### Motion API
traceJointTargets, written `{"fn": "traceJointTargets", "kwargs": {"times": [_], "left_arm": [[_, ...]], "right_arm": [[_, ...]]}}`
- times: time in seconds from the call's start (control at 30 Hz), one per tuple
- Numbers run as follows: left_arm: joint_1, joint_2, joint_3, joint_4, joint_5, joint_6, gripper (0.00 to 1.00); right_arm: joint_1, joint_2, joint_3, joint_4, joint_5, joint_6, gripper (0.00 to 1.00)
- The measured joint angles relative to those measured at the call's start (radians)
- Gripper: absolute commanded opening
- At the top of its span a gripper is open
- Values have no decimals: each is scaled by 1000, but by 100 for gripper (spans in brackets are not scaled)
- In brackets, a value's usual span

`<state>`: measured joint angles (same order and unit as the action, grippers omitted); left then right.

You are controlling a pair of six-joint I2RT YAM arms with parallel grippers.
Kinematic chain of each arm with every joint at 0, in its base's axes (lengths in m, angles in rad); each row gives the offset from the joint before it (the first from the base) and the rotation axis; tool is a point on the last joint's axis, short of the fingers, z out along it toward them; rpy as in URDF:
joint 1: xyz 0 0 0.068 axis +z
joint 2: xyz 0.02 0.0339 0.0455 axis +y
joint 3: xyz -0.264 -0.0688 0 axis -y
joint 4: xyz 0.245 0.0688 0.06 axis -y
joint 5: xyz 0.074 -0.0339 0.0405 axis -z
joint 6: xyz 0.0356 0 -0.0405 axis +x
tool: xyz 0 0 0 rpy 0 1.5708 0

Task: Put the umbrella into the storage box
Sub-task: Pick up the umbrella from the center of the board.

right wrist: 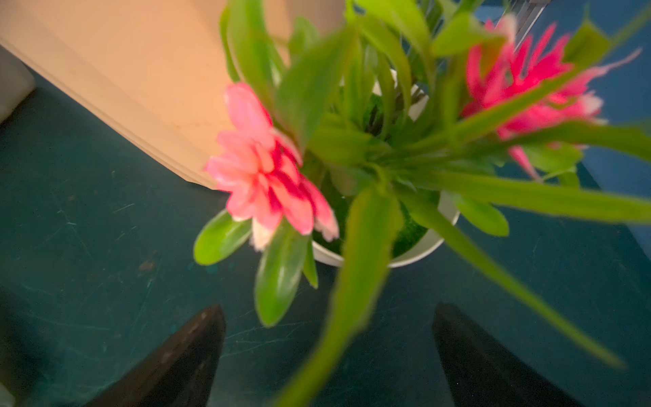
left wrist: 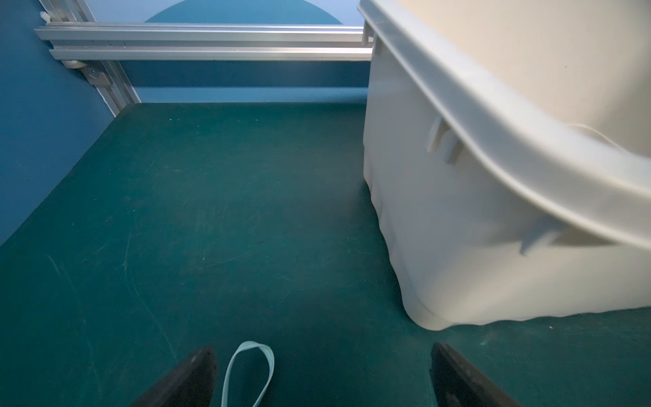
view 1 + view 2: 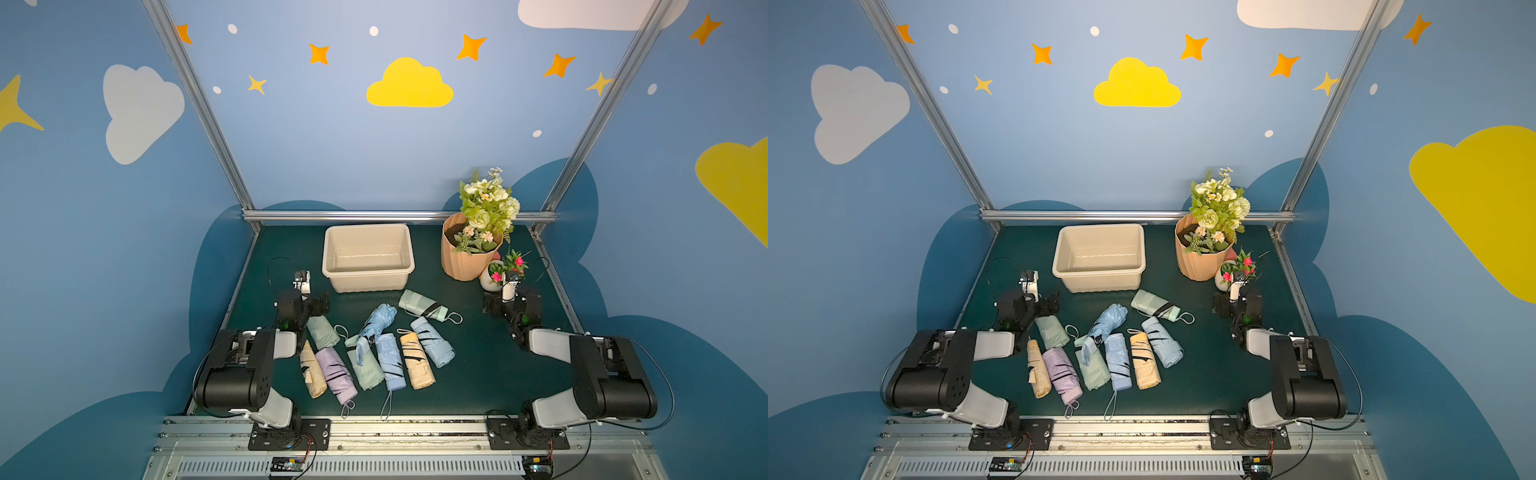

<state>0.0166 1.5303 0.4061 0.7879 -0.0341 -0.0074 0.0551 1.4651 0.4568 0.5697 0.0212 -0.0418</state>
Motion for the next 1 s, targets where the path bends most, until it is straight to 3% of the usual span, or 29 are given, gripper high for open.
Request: {"fn": "traceJointTargets", "kwargs": {"times": [0.17, 0.33, 0.5, 0.63, 0.77, 1.0], "left_arm": [[0, -195, 5, -138, -15, -8, 100], [1, -438, 106, -419, -72, -128, 100], [6, -617, 228, -722, -65, -269, 100], [-13, -742, 234, -912, -3, -353, 100], [-109, -787, 274, -1090, 16, -401, 100], [-431, -692, 433, -1297, -27, -388, 100]], "right_arm": [[0, -245, 0, -122, -10, 2, 98], [-8, -504, 80, -381, 52, 136, 98], [-37, -616, 173, -621, 14, 269, 98], [-32, -652, 202, -793, -117, 364, 98], [16, -657, 252, -913, -226, 452, 98], [84, -661, 280, -1024, -315, 516, 98]]}}
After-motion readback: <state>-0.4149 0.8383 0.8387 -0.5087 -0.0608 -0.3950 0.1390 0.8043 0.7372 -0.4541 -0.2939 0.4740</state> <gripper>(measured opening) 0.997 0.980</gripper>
